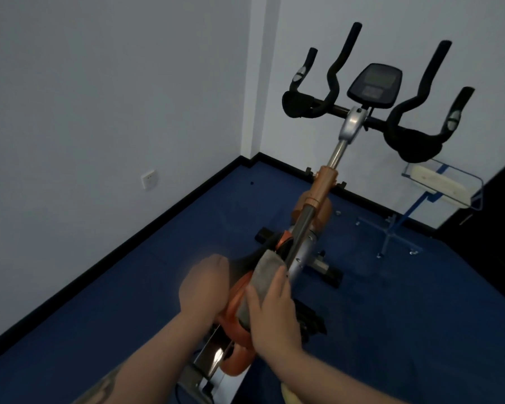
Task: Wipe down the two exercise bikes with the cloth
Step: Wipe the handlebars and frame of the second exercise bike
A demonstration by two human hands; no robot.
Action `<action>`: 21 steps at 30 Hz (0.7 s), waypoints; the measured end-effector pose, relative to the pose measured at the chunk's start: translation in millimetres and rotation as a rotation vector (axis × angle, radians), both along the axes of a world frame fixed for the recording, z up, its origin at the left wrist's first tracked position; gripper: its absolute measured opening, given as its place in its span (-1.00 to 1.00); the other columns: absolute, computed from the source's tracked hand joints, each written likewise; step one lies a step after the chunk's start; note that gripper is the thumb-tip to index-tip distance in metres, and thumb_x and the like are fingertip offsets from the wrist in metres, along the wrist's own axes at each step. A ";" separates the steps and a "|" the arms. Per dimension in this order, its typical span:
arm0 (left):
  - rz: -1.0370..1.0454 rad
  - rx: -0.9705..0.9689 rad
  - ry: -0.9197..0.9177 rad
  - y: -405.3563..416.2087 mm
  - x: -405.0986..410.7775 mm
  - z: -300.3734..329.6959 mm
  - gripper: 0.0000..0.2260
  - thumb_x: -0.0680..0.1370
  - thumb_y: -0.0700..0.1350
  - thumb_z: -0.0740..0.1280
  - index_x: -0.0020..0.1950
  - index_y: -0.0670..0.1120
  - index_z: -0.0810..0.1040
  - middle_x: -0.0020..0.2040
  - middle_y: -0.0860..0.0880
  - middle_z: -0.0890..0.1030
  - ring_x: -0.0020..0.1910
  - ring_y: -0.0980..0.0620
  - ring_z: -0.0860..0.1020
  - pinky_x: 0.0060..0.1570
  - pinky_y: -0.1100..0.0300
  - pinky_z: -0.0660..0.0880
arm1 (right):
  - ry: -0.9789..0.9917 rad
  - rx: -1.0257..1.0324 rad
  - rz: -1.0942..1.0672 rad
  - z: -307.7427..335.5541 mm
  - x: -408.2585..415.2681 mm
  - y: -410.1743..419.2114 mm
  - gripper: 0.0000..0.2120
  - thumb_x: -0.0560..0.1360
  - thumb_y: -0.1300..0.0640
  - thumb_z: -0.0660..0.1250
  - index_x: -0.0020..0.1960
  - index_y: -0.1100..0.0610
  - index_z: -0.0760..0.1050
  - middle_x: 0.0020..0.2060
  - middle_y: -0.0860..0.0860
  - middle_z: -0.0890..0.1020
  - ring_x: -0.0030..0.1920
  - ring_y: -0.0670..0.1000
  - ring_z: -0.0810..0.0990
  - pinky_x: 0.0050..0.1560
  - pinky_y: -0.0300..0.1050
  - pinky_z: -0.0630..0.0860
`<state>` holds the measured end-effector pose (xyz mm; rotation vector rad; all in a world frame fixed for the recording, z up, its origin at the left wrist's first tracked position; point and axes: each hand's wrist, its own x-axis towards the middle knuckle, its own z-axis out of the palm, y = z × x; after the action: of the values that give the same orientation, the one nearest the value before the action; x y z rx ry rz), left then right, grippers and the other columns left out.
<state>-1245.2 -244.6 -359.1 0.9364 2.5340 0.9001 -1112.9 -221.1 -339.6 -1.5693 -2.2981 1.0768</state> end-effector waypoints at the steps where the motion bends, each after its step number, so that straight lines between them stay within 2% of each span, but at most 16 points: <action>1: 0.005 0.001 0.008 0.6 -0.3 -0.3 -0.72 0.66 0.05 0.05 -0.09 0.08 0.52 -0.17 0.10 0.55 -0.21 0.14 0.51 -0.26 0.14 0.41 | -0.005 0.006 0.021 -3.2 7.2 -13.0 -0.23 0.58 -0.29 -0.02 0.52 -0.02 -0.43 0.56 -0.03 -0.18 0.50 0.06 0.11 0.41 -0.03 0.27; 3: 0.023 0.006 0.019 2.2 -1.1 -1.0 -0.73 0.65 0.05 0.06 -0.11 0.09 0.51 -0.20 0.11 0.54 -0.25 0.20 0.48 -0.34 0.19 0.35 | -0.044 0.012 0.030 -11.9 15.1 -23.7 -0.23 0.56 -0.31 -0.04 0.48 -0.08 -0.49 0.55 -0.07 -0.24 0.53 0.03 0.02 0.48 0.06 0.09; 6: 0.039 0.011 0.011 3.4 -1.6 -2.0 -0.74 0.64 0.06 0.08 -0.10 0.09 0.53 -0.20 0.14 0.53 -0.26 0.22 0.47 -0.36 0.22 0.31 | -0.088 0.040 0.011 -7.6 2.1 2.6 -0.28 0.60 -0.26 -0.07 0.56 0.05 -0.31 0.57 0.02 0.01 0.50 0.04 0.18 0.50 0.19 -0.03; 8: 0.042 0.013 0.007 2.8 -1.7 -2.2 -0.73 0.64 0.05 0.08 -0.11 0.08 0.53 -0.20 0.14 0.53 -0.27 0.23 0.46 -0.36 0.22 0.30 | 0.033 -0.046 -0.068 -0.9 -9.4 25.8 -0.31 0.63 -0.19 -0.01 0.57 0.11 -0.24 0.53 0.09 0.18 0.46 0.09 0.27 0.47 0.09 0.14; 10: 0.045 0.020 0.002 1.8 -0.6 -3.5 -0.73 0.64 0.05 0.08 -0.11 0.07 0.53 -0.20 0.14 0.53 -0.27 0.22 0.46 -0.36 0.23 0.30 | 0.124 -0.103 -0.127 -0.8 -9.3 29.1 -0.30 0.62 -0.19 0.03 0.58 0.08 -0.22 0.50 0.11 0.25 0.41 0.11 0.35 0.36 0.01 0.35; 11: 0.047 0.024 0.001 1.2 0.3 -4.0 -0.73 0.64 0.05 0.09 -0.11 0.07 0.53 -0.20 0.14 0.53 -0.27 0.22 0.46 -0.36 0.23 0.30 | 0.137 -0.103 -0.131 -3.2 -4.6 19.5 -0.30 0.61 -0.21 0.03 0.58 0.03 -0.21 0.50 0.08 0.24 0.40 0.09 0.36 0.33 0.01 0.39; 15: 0.060 0.023 0.028 2.4 -0.3 -3.7 -0.74 0.65 0.05 0.08 -0.08 0.08 0.53 -0.19 0.14 0.53 -0.27 0.23 0.46 -0.37 0.26 0.30 | 0.275 -0.080 -0.164 -16.4 19.1 -31.9 -0.26 0.54 -0.27 0.08 0.55 -0.14 -0.26 0.54 -0.08 0.06 0.48 0.01 0.18 0.42 -0.05 0.25; 16: 0.059 0.019 0.032 3.5 -0.8 -3.1 -0.74 0.65 0.05 0.08 -0.07 0.07 0.54 -0.19 0.14 0.53 -0.27 0.23 0.46 -0.37 0.26 0.30 | 0.280 -0.092 -0.181 -18.7 17.7 -27.2 -0.26 0.55 -0.26 0.09 0.56 -0.12 -0.22 0.54 -0.05 0.09 0.47 0.03 0.21 0.42 -0.02 0.26; 19: 0.058 0.016 0.031 3.4 0.2 -3.4 -0.72 0.65 0.04 0.08 -0.08 0.05 0.55 -0.18 0.12 0.54 -0.25 0.21 0.47 -0.35 0.23 0.32 | 0.239 -0.198 -0.231 -18.1 -2.3 17.1 -0.38 0.61 -0.20 0.05 0.56 0.05 0.00 0.44 0.09 0.34 0.37 0.10 0.39 0.36 0.04 0.36; 21: 0.059 0.021 0.034 1.7 0.9 -4.0 -0.71 0.65 0.04 0.08 -0.11 0.05 0.55 -0.19 0.11 0.54 -0.25 0.20 0.47 -0.35 0.23 0.33 | 0.241 -0.262 -0.260 -11.5 -12.1 37.9 -0.41 0.63 -0.16 0.03 0.55 0.10 0.02 0.40 0.14 0.39 0.36 0.13 0.41 0.36 0.03 0.35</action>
<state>-1244.3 -243.0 -363.1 0.8952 2.5979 0.9373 -1125.0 -183.2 -351.1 -1.6628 -1.7993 1.4493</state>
